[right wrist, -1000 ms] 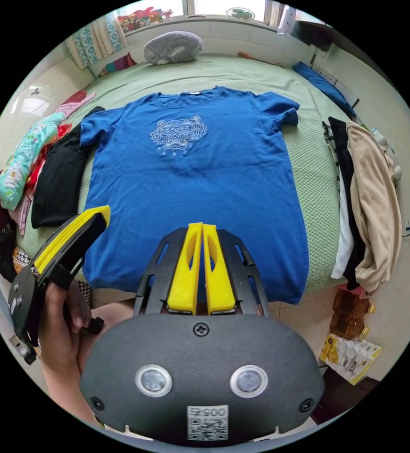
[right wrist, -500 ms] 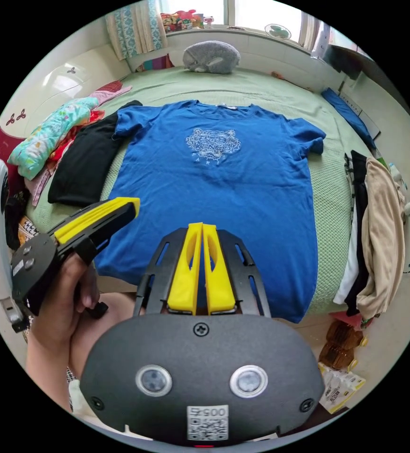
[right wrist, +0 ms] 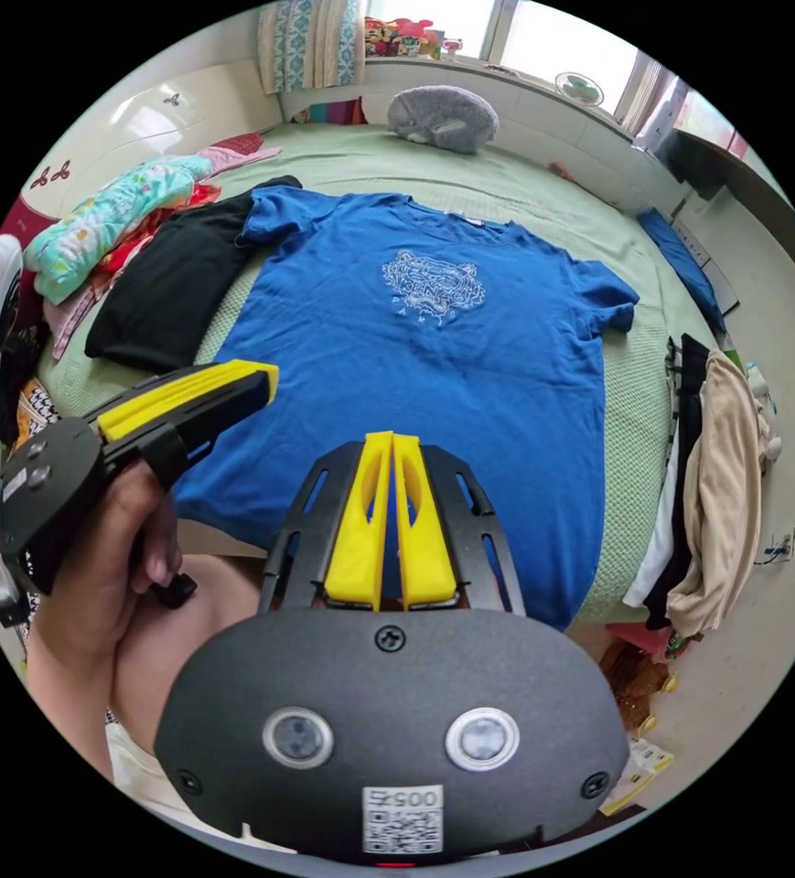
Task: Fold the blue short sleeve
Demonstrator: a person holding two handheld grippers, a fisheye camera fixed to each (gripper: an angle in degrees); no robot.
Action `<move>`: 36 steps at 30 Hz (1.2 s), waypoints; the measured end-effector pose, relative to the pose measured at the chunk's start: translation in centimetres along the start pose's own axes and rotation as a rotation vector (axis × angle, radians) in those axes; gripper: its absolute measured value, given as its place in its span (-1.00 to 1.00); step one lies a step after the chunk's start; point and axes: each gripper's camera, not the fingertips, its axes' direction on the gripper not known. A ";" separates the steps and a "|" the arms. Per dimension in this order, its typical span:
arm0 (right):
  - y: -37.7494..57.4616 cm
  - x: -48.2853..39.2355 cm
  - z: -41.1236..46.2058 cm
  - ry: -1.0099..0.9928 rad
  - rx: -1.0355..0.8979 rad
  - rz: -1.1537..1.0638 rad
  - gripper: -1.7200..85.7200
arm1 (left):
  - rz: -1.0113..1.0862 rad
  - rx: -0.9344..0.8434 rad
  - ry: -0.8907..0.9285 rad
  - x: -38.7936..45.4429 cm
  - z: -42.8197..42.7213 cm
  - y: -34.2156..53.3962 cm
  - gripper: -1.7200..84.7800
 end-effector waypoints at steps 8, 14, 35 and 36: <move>0.3 -0.2 -0.1 -0.005 0.000 0.008 -0.99 | -0.015 -0.007 0.011 -0.5 0.1 -0.5 -0.97; 0.4 -0.4 -0.2 -0.011 0.000 0.015 -0.99 | -0.012 -0.005 0.010 -0.7 -0.1 -0.9 -0.97; 0.8 -1.0 -0.8 -0.002 -0.005 0.022 -0.99 | -0.021 0.002 0.039 -2.5 -1.5 -2.1 -0.96; 0.9 -1.0 -0.9 -0.001 0.000 0.020 -0.99 | -0.018 0.006 0.047 -2.6 -1.7 -2.1 -0.96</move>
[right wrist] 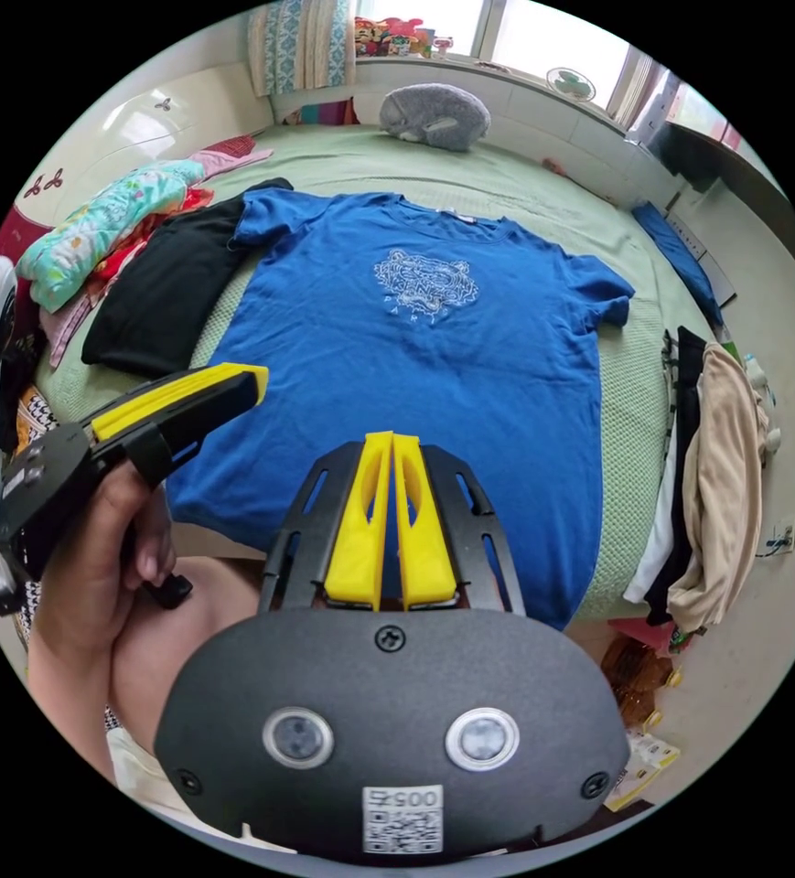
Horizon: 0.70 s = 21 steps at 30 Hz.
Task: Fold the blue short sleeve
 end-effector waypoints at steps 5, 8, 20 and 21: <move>0.1 -0.1 -0.3 0.001 0.003 -0.004 -0.99 | 0.011 0.006 0.009 -0.4 -0.7 -0.2 -0.97; 0.1 -0.1 -0.3 0.003 -0.003 -0.006 -0.99 | 0.020 0.001 0.007 -0.7 -1.0 -0.4 -0.97; 0.4 -0.6 -2.7 -0.013 0.125 -0.054 -0.99 | 0.136 0.274 0.011 -4.2 -7.3 0.3 -0.96; 0.3 -0.7 -3.0 -0.007 0.157 -0.043 -0.99 | 0.110 0.320 0.004 -5.3 -8.3 0.2 -0.96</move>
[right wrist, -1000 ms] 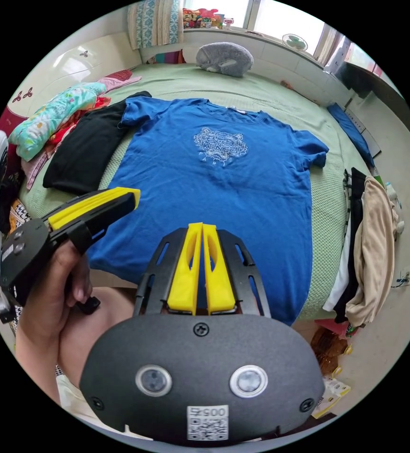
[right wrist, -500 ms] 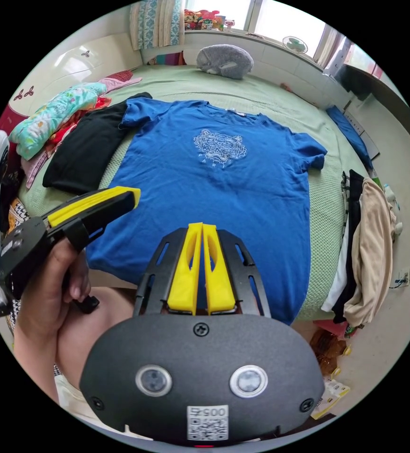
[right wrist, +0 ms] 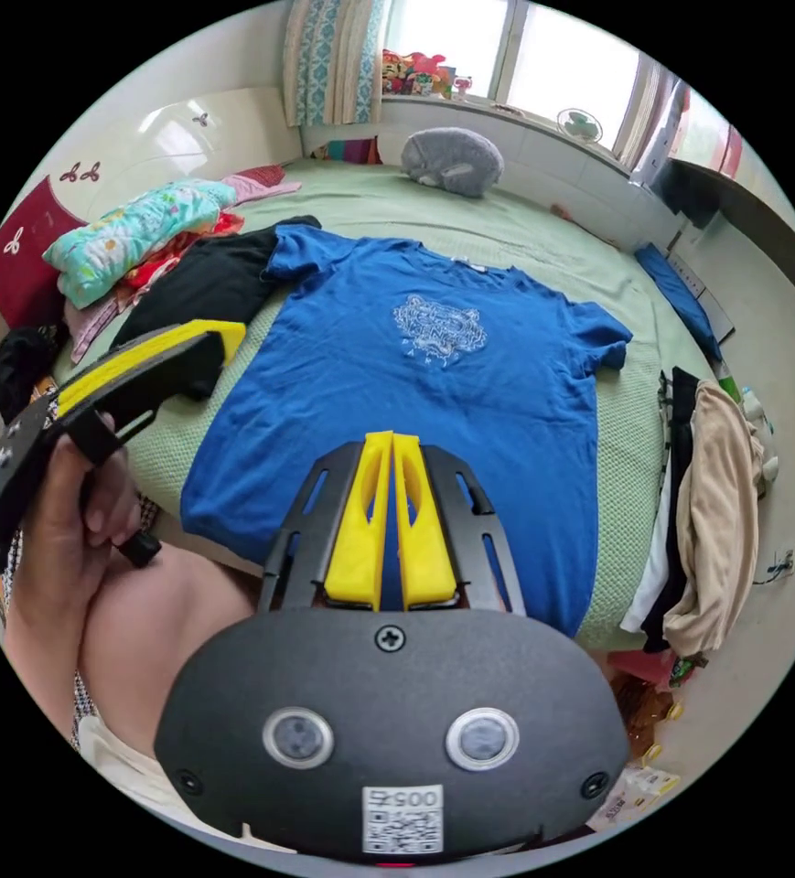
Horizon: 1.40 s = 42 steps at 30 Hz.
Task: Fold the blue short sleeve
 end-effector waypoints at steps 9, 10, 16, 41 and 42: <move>-2.0 -2.9 -1.9 0.139 0.239 -0.030 -0.99 | -0.255 0.167 -0.124 -9.6 -0.8 -8.8 -0.96; -2.4 -3.0 -1.8 0.137 0.238 -0.038 -0.99 | -0.295 0.185 -0.131 -10.9 -0.5 -10.0 -0.96; -4.7 -0.5 -0.9 -0.100 0.079 -0.038 -0.98 | -0.442 0.180 -0.133 -16.0 3.3 -10.5 -0.96; -41.3 -8.3 7.7 -0.364 0.073 -0.391 -0.68 | -0.305 -0.049 0.042 -22.1 11.2 -17.4 -0.75; -42.5 -8.4 9.0 -0.360 0.040 -0.380 -0.69 | -0.306 -0.079 0.074 -22.4 11.8 -17.5 -0.72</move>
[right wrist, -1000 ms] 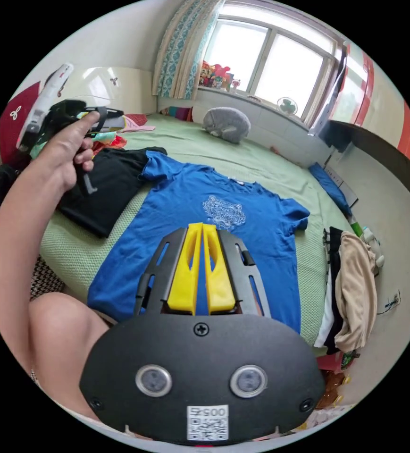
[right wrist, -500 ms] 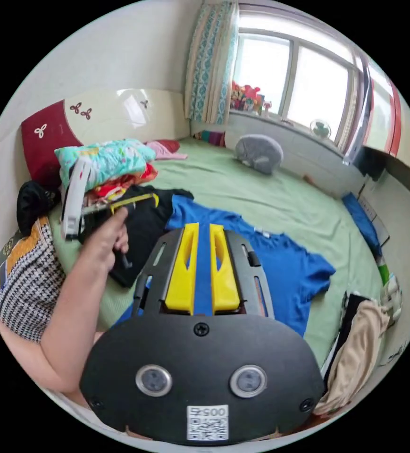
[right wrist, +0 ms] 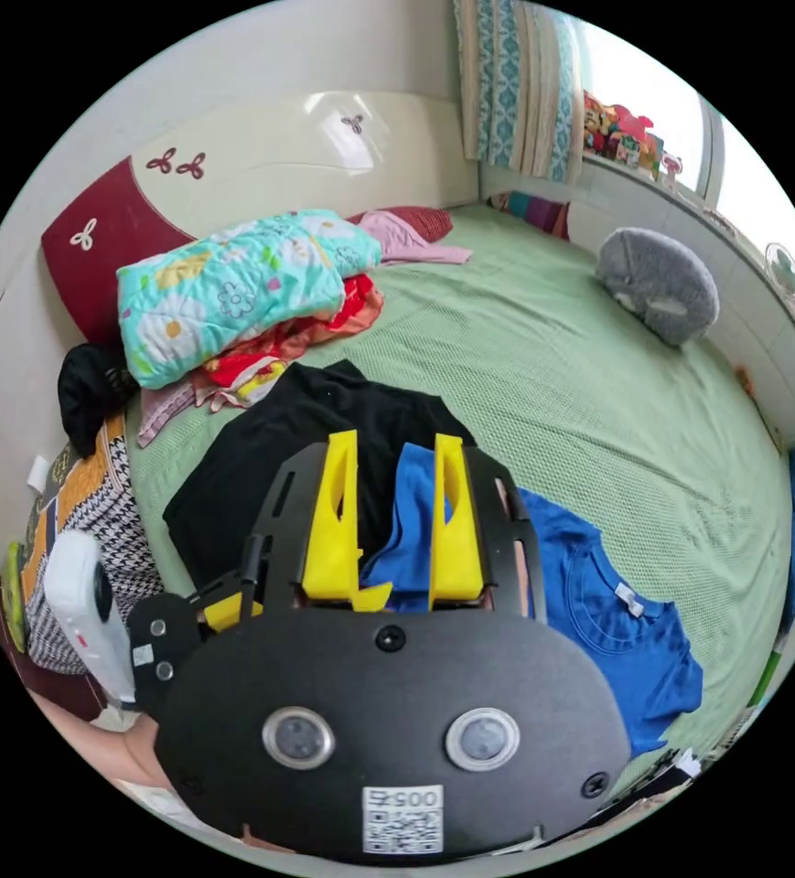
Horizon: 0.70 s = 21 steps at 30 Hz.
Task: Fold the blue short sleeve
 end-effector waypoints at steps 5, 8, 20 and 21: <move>-3.2 2.7 2.9 -0.068 -0.066 0.078 -0.70 | -0.015 -0.005 -0.004 -0.8 0.5 -0.7 -0.65; -5.2 3.5 4.3 -0.107 -0.132 0.085 -0.70 | -0.043 -0.033 0.046 -2.1 1.2 -1.1 -0.65; -11.2 3.6 8.1 0.066 -0.281 0.001 -0.71 | -0.026 -0.071 -0.008 -2.4 4.4 -3.6 -0.58; -11.6 3.6 8.3 0.075 -0.280 -0.009 -0.72 | -0.012 -0.071 -0.035 -2.2 4.6 -3.8 -0.58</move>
